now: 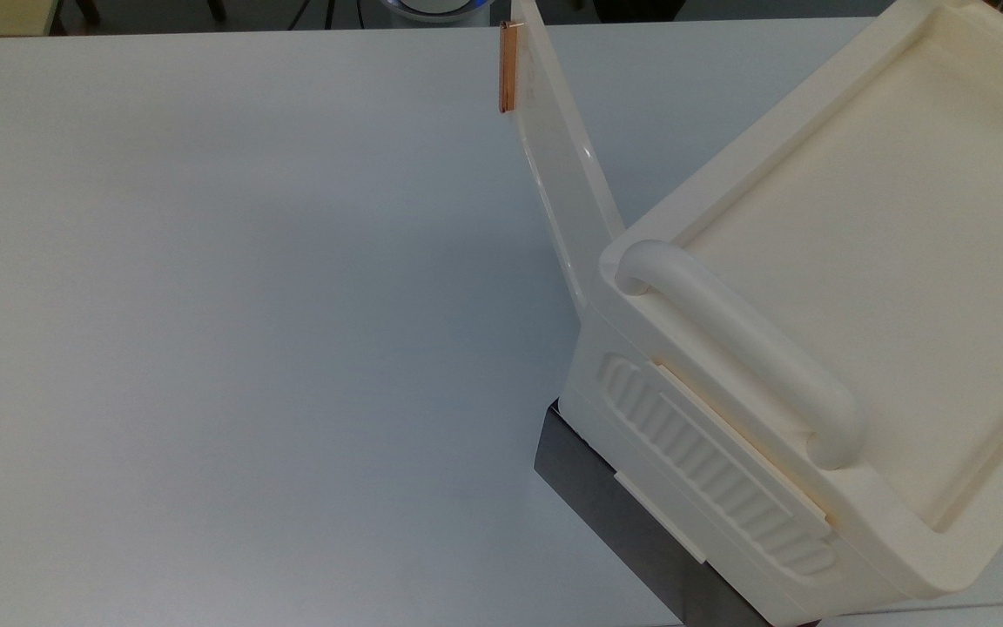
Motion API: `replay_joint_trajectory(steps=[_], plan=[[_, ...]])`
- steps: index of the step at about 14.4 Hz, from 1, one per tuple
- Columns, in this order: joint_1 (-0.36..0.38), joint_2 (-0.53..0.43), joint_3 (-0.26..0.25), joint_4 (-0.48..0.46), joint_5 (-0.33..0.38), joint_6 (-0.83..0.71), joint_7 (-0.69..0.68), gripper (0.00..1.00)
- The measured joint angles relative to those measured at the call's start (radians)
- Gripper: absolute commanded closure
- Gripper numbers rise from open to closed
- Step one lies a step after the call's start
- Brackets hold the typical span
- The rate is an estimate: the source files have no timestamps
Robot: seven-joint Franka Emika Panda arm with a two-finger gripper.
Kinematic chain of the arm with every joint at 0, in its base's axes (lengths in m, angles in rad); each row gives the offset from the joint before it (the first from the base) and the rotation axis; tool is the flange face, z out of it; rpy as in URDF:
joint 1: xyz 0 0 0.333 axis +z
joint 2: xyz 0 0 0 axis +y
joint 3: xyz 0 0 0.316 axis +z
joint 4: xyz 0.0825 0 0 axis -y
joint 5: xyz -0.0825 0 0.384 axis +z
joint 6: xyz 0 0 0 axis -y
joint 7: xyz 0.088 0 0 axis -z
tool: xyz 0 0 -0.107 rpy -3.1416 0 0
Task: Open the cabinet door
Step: 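Swing the door outward on its hinge, pulling the edge away, then release the door and lift the gripper away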
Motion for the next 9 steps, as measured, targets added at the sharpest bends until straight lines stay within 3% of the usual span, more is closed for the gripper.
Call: replay_joint_trajectory(steps=[5, 9], plan=[[-0.127, 0.011, -0.006, -0.002, -0.015, 0.000, -0.009, 0.00], [-0.145, 0.016, -0.006, -0.033, -0.083, 0.000, 0.014, 0.00]])
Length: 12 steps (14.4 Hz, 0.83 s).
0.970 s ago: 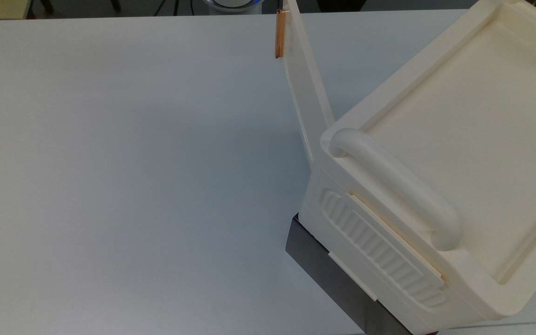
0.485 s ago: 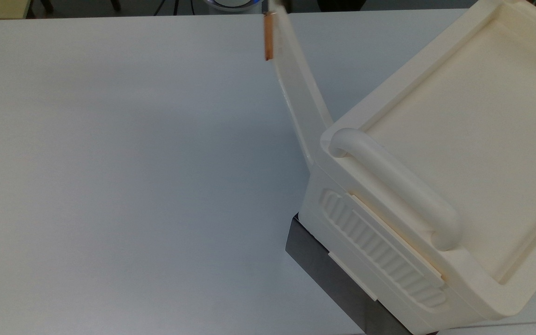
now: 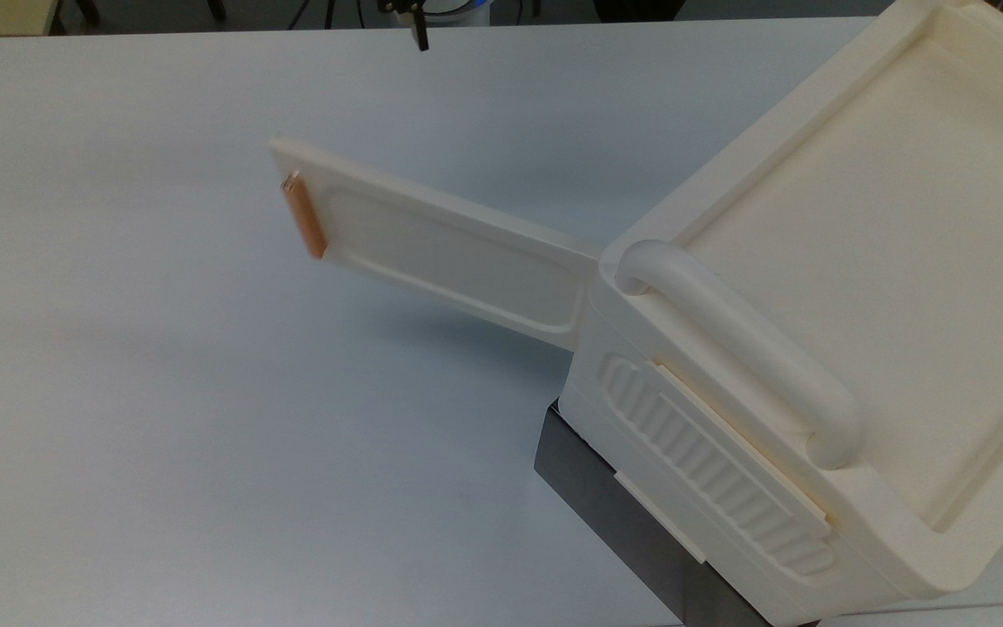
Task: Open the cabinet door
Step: 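Release the door and lift the gripper away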
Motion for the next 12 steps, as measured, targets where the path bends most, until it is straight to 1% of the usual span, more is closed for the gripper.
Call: replay_joint_trajectory(steps=[2, 3, 5, 7, 9, 12], plan=[[-0.020, 0.004, 0.000, -0.021, -0.031, 0.000, 0.033, 0.00], [-0.043, 0.005, -0.001, -0.035, -0.052, 0.000, 0.043, 0.00], [-0.089, 0.006, -0.002, -0.043, -0.063, 0.000, 0.050, 0.00], [-0.116, 0.006, -0.002, -0.044, -0.063, 0.000, 0.050, 0.00], [-0.128, 0.006, -0.002, -0.049, -0.063, 0.001, 0.053, 0.00], [-0.131, 0.008, -0.002, -0.059, -0.063, 0.001, 0.094, 0.00]])
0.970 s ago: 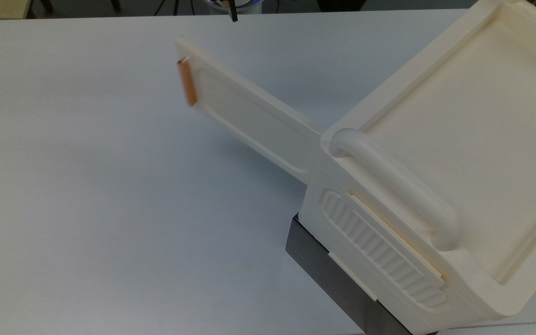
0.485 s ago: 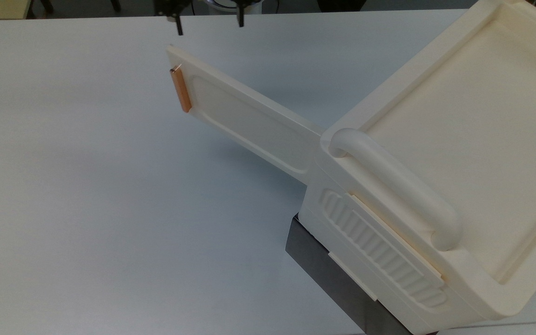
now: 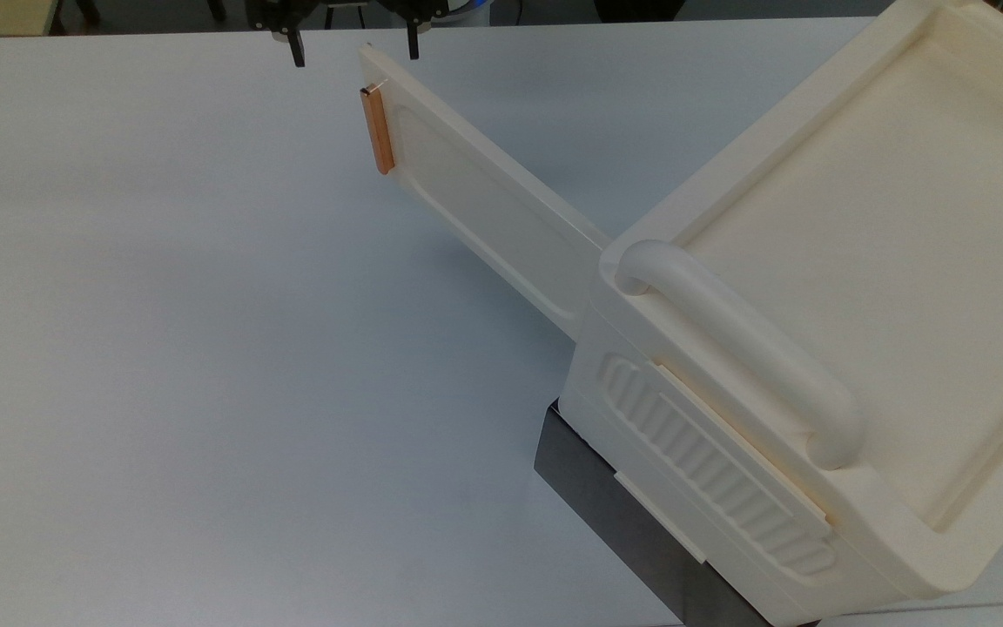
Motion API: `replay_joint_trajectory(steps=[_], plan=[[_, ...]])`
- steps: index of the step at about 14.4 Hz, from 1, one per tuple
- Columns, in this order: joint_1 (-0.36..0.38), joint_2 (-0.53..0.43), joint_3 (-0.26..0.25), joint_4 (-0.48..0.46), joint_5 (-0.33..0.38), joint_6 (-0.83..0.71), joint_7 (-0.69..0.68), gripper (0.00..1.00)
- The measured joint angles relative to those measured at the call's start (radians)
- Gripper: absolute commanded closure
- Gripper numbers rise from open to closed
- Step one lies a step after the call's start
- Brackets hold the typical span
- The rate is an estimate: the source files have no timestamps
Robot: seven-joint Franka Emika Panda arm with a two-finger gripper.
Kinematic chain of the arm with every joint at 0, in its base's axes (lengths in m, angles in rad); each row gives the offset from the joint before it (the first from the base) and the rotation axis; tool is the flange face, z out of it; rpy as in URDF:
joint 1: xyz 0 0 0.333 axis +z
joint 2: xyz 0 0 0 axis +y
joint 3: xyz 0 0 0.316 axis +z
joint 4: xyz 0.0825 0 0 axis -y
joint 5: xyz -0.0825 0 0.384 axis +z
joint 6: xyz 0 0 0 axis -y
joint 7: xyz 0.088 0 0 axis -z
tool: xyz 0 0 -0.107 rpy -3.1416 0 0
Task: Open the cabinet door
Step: 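Release the door and lift the gripper away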
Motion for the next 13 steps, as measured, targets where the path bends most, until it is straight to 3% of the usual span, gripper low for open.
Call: replay_joint_trajectory(steps=[13], plan=[[-0.020, 0.001, 0.000, -0.023, 0.000, 0.000, 0.076, 0.00]])
